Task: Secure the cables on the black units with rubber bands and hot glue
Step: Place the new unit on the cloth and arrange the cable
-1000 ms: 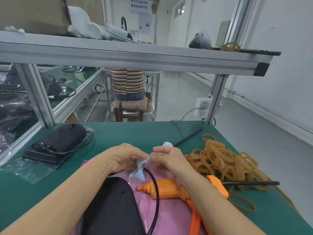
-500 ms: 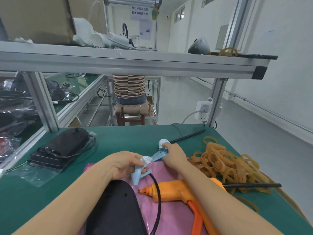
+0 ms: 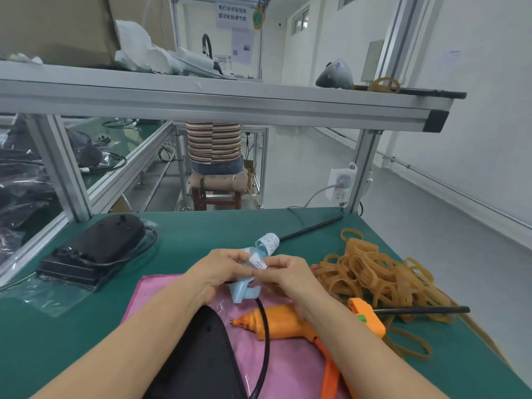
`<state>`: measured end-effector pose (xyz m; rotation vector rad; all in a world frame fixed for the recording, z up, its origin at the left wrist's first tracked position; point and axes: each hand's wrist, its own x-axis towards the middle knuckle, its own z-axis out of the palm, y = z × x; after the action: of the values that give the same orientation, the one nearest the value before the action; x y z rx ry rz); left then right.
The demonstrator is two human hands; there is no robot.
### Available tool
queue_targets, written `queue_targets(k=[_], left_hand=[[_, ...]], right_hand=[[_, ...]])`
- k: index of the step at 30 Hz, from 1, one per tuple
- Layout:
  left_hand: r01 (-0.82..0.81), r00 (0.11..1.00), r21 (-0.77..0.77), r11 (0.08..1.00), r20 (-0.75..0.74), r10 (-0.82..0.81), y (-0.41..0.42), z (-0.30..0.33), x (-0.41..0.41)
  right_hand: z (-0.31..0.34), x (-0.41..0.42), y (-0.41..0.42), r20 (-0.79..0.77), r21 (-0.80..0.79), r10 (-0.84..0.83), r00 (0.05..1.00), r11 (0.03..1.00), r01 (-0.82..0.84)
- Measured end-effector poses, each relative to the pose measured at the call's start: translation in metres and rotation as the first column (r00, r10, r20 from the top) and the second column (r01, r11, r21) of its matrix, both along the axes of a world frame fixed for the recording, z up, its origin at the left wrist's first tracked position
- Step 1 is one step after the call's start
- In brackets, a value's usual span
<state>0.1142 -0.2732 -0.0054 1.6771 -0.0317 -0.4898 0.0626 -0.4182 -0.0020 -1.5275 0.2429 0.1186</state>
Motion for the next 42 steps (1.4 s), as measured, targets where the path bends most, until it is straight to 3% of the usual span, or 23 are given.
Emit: queue_targets(k=[8, 13, 15, 18, 22, 24, 26, 27, 29, 31, 33, 37, 42], left_hand=[[0.051, 0.998, -0.026, 0.998, -0.037, -0.051, 0.009, 0.008, -0.001], [0.075, 0.955, 0.063, 0.995, 0.281, -0.09, 0.012, 0.003, -0.001], [0.125, 0.93, 0.09, 0.988, 0.337, -0.148, 0.012, -0.001, 0.001], [0.12, 0.935, 0.146, 0.982, 0.315, -0.161, 0.012, -0.004, 0.002], [0.095, 0.943, 0.195, 0.976, 0.297, -0.151, 0.012, -0.006, 0.001], [0.093, 0.933, 0.264, 0.96, 0.313, -0.176, 0.014, -0.004, 0.0], [0.097, 0.932, 0.348, 0.932, 0.297, -0.208, 0.021, -0.002, -0.002], [0.118, 0.933, 0.373, 0.92, 0.276, -0.231, 0.025, -0.001, -0.005], [0.141, 0.942, 0.326, 0.935, 0.246, -0.228, 0.037, 0.002, -0.006], [0.077, 0.963, 0.183, 0.98, 0.243, -0.121, 0.052, 0.011, -0.008], [-0.068, 0.965, 0.088, 0.994, 0.259, 0.043, 0.069, 0.019, -0.012], [-0.287, 0.937, 0.026, 0.958, 0.217, 0.275, 0.099, 0.013, -0.038], [-0.349, 0.916, 0.046, 0.936, 0.23, 0.33, 0.111, -0.003, -0.075]], right_hand=[[-0.003, 0.002, 0.003, 0.094, -0.112, -0.035, 0.995, 0.993, 0.045], [-0.005, 0.002, 0.001, 0.25, -0.276, -0.012, 0.968, 0.958, 0.084], [-0.006, 0.002, -0.001, 0.292, -0.339, -0.001, 0.956, 0.935, 0.105], [-0.006, 0.001, -0.005, 0.331, -0.423, 0.023, 0.943, 0.897, 0.127], [-0.003, -0.004, -0.007, 0.363, -0.609, 0.059, 0.93, 0.77, 0.189], [0.004, -0.009, -0.008, 0.428, -0.605, 0.008, 0.904, 0.745, 0.28], [0.018, -0.013, -0.008, 0.474, -0.513, -0.038, 0.88, 0.8, 0.311], [0.025, -0.018, -0.006, 0.454, -0.458, -0.002, 0.891, 0.857, 0.235], [0.036, -0.028, 0.009, 0.333, -0.406, 0.223, 0.916, 0.911, -0.074], [0.036, -0.038, 0.03, 0.192, -0.452, 0.473, 0.86, 0.82, -0.35], [0.032, -0.044, 0.05, 0.09, -0.508, 0.615, 0.784, 0.705, -0.495], [0.022, -0.038, 0.072, -0.023, -0.611, 0.646, 0.763, 0.595, -0.522], [0.02, -0.031, 0.08, -0.125, -0.673, 0.616, 0.778, 0.524, -0.522]])
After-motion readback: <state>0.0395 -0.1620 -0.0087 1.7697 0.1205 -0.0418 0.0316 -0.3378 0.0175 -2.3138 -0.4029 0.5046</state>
